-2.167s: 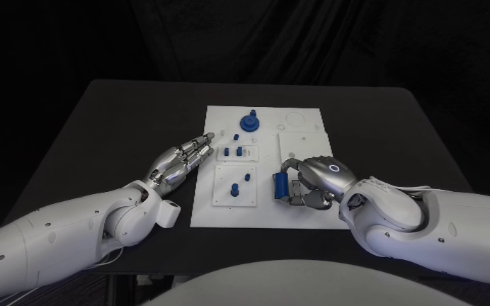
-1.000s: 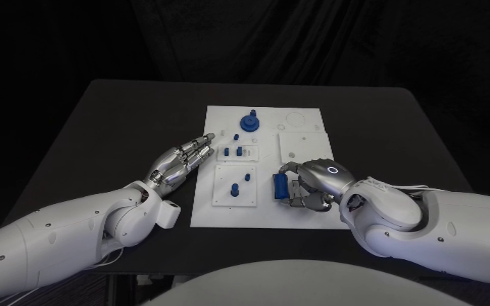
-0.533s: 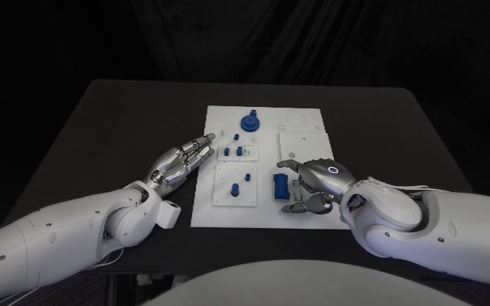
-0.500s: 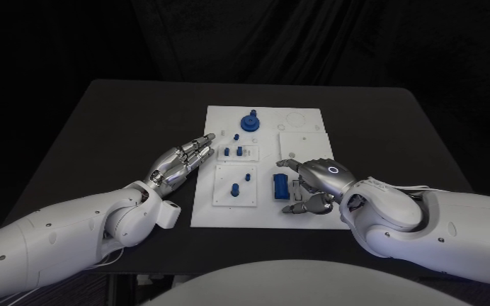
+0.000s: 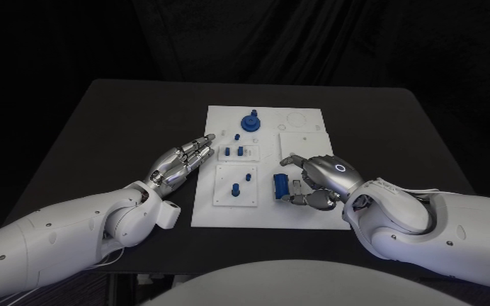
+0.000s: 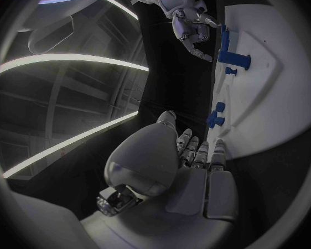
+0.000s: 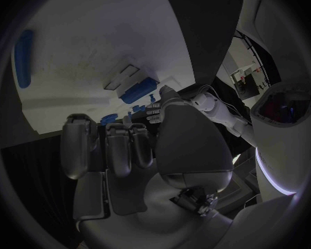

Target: Assemble the parts on the task board

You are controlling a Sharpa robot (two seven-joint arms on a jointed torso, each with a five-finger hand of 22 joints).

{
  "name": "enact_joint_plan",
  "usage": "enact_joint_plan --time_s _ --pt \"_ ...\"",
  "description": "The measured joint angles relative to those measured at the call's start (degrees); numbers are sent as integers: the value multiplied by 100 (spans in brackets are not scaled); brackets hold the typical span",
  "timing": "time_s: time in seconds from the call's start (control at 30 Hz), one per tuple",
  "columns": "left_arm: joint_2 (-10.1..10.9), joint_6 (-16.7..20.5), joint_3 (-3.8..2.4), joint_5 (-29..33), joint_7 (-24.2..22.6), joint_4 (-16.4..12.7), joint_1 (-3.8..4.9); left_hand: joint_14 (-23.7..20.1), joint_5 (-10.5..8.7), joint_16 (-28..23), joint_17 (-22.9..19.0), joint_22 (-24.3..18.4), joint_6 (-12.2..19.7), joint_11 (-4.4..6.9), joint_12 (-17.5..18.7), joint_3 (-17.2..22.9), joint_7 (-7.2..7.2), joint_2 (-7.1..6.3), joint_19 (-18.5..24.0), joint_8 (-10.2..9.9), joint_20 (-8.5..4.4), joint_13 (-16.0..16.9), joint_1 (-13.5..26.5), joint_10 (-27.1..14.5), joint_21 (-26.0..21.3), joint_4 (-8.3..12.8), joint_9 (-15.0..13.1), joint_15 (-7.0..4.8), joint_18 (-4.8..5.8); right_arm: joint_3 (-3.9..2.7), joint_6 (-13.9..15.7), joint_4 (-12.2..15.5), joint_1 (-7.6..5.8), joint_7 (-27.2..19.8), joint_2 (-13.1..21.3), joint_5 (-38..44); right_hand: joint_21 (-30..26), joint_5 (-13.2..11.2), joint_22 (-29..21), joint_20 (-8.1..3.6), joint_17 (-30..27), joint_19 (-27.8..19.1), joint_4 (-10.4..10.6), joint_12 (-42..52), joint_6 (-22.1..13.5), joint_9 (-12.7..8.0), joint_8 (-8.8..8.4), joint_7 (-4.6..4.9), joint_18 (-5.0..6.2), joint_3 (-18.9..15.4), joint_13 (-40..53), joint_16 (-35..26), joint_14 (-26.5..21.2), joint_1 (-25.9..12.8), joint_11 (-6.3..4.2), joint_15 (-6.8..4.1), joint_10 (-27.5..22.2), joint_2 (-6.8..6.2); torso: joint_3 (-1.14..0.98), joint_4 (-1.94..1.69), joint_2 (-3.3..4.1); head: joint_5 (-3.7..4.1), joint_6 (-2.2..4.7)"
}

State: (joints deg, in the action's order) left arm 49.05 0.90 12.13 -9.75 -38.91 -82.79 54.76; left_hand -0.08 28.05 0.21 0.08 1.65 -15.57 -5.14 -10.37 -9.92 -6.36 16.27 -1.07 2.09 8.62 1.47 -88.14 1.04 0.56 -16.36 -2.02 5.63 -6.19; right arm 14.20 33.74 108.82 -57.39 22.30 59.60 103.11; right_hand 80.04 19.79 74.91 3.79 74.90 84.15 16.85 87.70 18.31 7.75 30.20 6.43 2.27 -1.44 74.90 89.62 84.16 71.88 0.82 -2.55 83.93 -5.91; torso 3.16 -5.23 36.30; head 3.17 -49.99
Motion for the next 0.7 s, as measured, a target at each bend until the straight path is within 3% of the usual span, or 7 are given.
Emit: enact_joint_plan --time_s 0.17,0.23,0.37,0.5,0.53,0.63,0.7 --pt "20 1 -1 0 -1 -17 -2 0 0 0 1 6 -21 0 -6 0 -21 0 0 22 0 0 0 0 0 0 -1 0 0 -1 192 165 -5 -78 216 -115 130 285 0 0 0 0 -26 92 683 77 415 -6 0 36 5 0 0 10 0 0 0 257 0 0 2 -7 0" --pt "32 4 -1 0 -1 -29 -3 0 0 0 1 7 -21 0 -33 0 -21 0 0 22 0 3 0 0 0 0 -5 0 0 6 228 253 -58 -101 347 -234 200 351 0 0 0 0 -26 159 996 136 602 -6 0 36 4 0 0 -20 0 0 0 285 0 1 2 -13 0" --pt "52 16 -1 0 -1 -59 -4 0 13 0 1 12 -43 0 -32 16 1 0 0 22 0 6 0 0 0 16 -9 0 0 6 231 374 -359 -114 617 -623 360 431 0 0 0 0 -19 216 1412 258 897 -17 -1 -26 4 0 0 -123 0 0 0 388 -1 0 2 -10 0" --pt "56 33 0 0 -1 -76 -4 0 40 0 1 11 -43 0 -51 16 1 0 0 22 0 5 0 0 0 16 -9 0 0 -8 65 425 -674 -48 890 -1096 569 436 -1 0 0 0 -13 216 1915 400 1166 -83 -12 -129 4 0 0 -367 0 0 0 571 -1 -1 3 12 0" --pt "54 38 0 0 -1 -78 -5 0 41 0 1 12 -43 0 -51 16 1 0 0 22 0 5 0 0 0 16 -9 0 0 -8 -4 427 -719 -15 945 -1186 622 506 -1 0 0 0 -16 216 2025 425 1196 -96 -105 -135 4 0 0 -420 0 0 0 591 -1 -1 3 16 0" --pt "41 55 0 0 0 -87 -5 0 67 0 2 17 -66 0 -51 16 0 0 0 22 0 5 0 0 0 16 -9 0 0 -7 -312 411 -812 157 1065 -1441 762 845 -1 0 0 0 -72 216 2148 462 1159 -105 -96 -129 4 1 0 -305 0 0 0 515 -1 -3 3 43 0" --pt "34 65 0 0 0 -92 -5 0 67 0 2 17 -83 0 -51 16 1 0 0 22 0 5 0 0 0 16 -9 0 0 -3 -547 373 -845 300 1081 -1572 842 924 -1 0 0 0 -91 216 2148 474 1084 -105 -96 -109 4 1 0 -178 0 0 0 447 0 -6 3 59 0"
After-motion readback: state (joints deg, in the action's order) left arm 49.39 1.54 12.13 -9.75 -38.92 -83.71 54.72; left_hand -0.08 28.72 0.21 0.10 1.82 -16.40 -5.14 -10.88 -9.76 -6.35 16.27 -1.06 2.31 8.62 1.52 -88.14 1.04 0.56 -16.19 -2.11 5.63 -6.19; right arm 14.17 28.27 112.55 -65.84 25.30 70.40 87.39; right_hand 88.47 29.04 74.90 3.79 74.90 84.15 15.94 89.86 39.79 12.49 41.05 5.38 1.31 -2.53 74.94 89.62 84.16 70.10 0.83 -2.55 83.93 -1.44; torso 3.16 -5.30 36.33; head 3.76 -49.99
